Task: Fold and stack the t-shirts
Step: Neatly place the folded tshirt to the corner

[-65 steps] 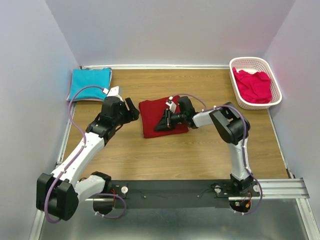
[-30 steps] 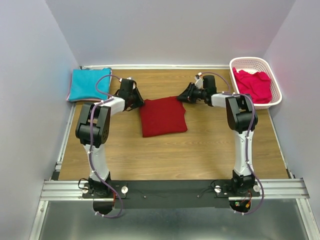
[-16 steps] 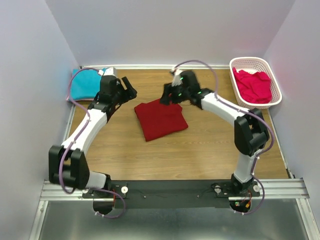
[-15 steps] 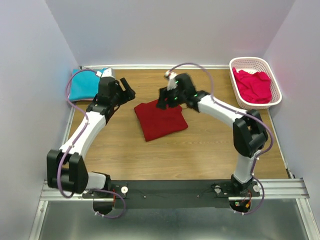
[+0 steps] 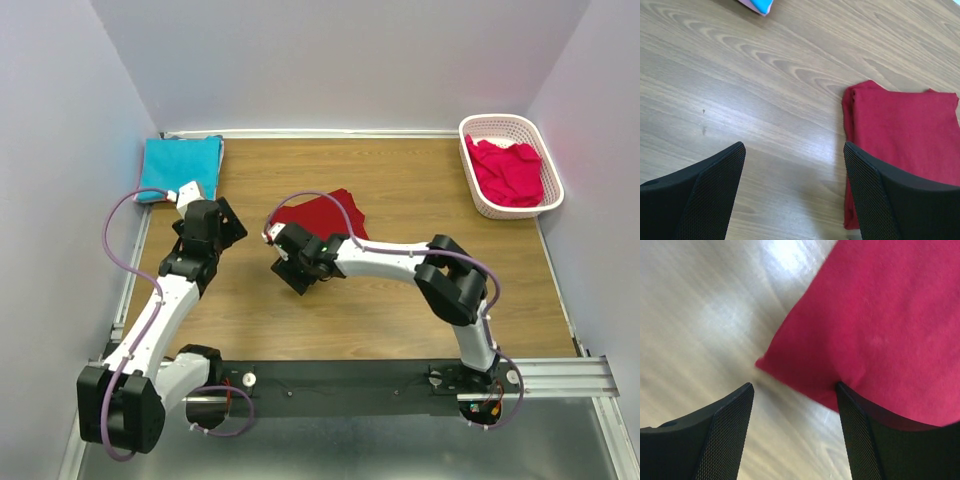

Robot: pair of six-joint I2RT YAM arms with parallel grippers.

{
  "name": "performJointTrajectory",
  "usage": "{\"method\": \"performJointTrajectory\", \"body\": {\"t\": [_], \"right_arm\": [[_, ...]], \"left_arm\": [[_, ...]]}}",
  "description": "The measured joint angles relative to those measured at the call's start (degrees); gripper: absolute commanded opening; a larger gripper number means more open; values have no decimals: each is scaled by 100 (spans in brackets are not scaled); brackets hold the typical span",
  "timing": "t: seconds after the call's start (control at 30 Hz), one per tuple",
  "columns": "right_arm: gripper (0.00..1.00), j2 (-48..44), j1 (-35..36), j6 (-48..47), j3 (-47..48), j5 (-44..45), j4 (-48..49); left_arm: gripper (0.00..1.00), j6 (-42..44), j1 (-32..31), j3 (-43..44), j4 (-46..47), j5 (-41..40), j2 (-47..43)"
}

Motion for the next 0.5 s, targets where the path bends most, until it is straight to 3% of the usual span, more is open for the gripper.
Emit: {"method": "performJointTrajectory", "body": {"t": [0.23,0.5], "right_arm": [[70,474,269,-328,468,715,-55],[71,505,376,-431,511,938,-50]], "left_arm": [[88,-26,33,13,7,-90,195],[88,-46,201,13,9,-85,258]]}}
